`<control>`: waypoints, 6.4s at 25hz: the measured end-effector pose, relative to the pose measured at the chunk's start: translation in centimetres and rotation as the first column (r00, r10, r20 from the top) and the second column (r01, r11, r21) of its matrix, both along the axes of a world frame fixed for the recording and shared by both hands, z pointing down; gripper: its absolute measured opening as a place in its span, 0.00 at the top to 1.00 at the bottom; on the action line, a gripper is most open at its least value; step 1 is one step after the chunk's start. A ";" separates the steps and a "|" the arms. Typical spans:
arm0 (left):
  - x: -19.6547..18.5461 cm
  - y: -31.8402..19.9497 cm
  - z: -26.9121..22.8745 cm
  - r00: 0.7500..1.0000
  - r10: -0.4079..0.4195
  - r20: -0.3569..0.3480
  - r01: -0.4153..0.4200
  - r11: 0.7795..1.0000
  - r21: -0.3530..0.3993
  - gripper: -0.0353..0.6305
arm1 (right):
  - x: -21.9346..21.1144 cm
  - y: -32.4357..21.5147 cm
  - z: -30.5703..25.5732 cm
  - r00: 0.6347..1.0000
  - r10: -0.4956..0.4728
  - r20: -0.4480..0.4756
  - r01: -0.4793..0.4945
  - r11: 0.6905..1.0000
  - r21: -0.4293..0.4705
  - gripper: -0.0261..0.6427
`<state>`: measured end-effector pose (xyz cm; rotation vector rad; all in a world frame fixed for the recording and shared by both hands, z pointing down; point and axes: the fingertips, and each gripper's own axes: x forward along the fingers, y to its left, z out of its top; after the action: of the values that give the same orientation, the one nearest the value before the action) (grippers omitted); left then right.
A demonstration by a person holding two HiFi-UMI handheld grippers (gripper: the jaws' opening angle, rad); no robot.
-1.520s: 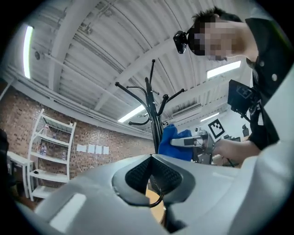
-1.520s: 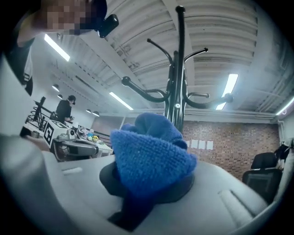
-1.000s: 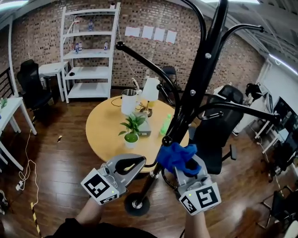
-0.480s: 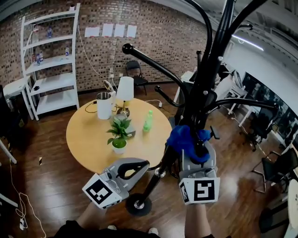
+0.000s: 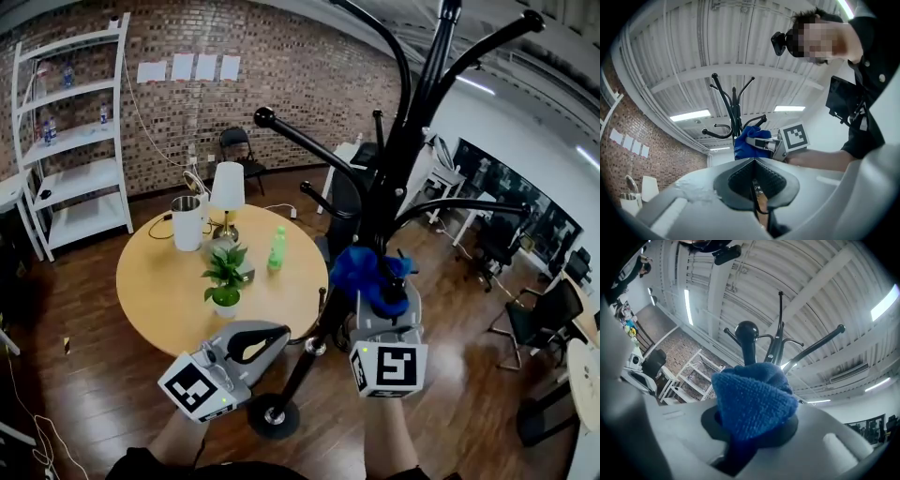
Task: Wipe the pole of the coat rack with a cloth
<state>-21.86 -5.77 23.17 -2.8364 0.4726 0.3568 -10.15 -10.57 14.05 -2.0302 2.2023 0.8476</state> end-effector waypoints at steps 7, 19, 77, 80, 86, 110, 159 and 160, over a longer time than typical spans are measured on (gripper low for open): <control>1.0 0.4 -1.5 0.999 0.018 -0.030 -0.017 0.999 0.033 0.94 | 0.9 -2.1 -0.1 1.000 0.012 0.007 -0.012 1.000 -0.010 0.85; 2.0 -0.3 -0.4 0.999 0.038 -0.008 -0.038 0.999 0.010 0.94 | 0.8 -2.6 13.7 0.997 0.039 0.062 -0.021 0.962 -0.273 0.85; 2.3 -1.0 1.6 0.999 0.005 0.049 -0.003 1.000 -0.025 0.94 | 2.5 -2.2 19.9 0.989 0.089 0.122 -0.044 0.943 -0.330 0.84; 2.7 -0.9 2.0 0.998 0.013 0.060 -0.011 0.999 -0.032 0.94 | 2.5 -2.3 24.6 0.988 0.114 0.107 -0.059 0.907 -0.417 0.84; 2.9 -0.6 2.2 0.997 0.015 0.072 -0.012 0.999 -0.036 0.94 | 2.7 -2.5 28.1 0.988 0.153 -0.008 -0.143 0.900 -0.412 0.84; 1.1 -0.8 2.2 0.996 -0.048 0.080 0.051 0.998 -0.036 0.94 | 1.3 -2.0 21.1 0.992 0.099 0.076 -0.071 0.950 -0.305 0.84; 0.0 0.8 3.3 0.995 -0.045 0.084 0.050 0.997 -0.063 0.94 | 0.1 -2.9 32.1 0.971 0.116 -0.208 -0.203 0.859 -0.470 0.84; 0.0 0.9 3.2 0.996 -0.043 0.077 0.048 0.997 -0.064 0.94 | 0.1 -2.8 31.1 0.964 0.129 -0.231 -0.221 0.873 -0.435 0.84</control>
<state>-21.85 -4.88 26.36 -2.8848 0.5416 0.2287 -10.06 -13.38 45.12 -2.4855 2.5529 0.5985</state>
